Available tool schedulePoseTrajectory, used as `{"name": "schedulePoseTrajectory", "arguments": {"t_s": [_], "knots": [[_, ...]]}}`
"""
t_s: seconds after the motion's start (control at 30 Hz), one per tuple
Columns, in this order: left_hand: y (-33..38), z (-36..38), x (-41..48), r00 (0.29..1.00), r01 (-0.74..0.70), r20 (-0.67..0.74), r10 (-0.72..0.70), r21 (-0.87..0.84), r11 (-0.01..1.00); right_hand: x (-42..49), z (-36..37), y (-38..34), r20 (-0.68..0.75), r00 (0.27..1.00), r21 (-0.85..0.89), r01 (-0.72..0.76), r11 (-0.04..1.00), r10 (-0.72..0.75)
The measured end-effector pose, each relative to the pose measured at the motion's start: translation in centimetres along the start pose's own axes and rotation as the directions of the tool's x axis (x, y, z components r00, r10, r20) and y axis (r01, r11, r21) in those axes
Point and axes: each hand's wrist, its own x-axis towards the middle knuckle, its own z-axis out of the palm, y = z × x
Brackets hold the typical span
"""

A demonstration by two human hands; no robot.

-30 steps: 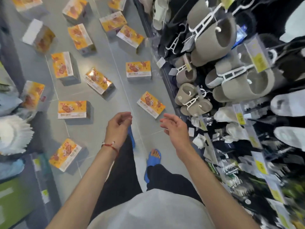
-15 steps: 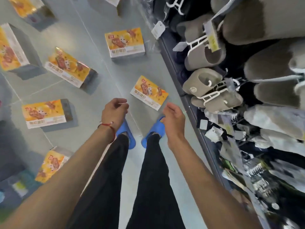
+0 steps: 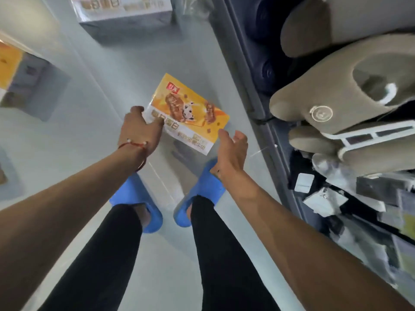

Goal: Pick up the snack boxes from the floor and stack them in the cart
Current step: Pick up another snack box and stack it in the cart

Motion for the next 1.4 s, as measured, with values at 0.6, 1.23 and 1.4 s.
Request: {"name": "schedulePoseTrajectory", "arguments": {"t_s": [0.6, 1.23, 1.4], "knots": [[-1.6, 3.6, 10.4, 0.985, -0.008, 0.171, 0.025, -0.096, 0.995, 9.8, 6.2, 1.4, 0.06, 0.983, 0.213, -0.184, 0.96, 0.175], [2.4, -19.7, -17.2, 0.983, 0.155, 0.008, -0.182, -0.563, 0.812, -24.5, -6.3, -9.5, 0.175, 0.983, 0.195, 0.015, 0.981, -0.05], [3.5, -26.8, -25.2, 0.992, 0.098, 0.004, -0.125, -0.649, 0.755, -34.0, -9.2, -13.0, 0.226, 0.961, 0.185, 0.121, 0.975, -0.162]]}}
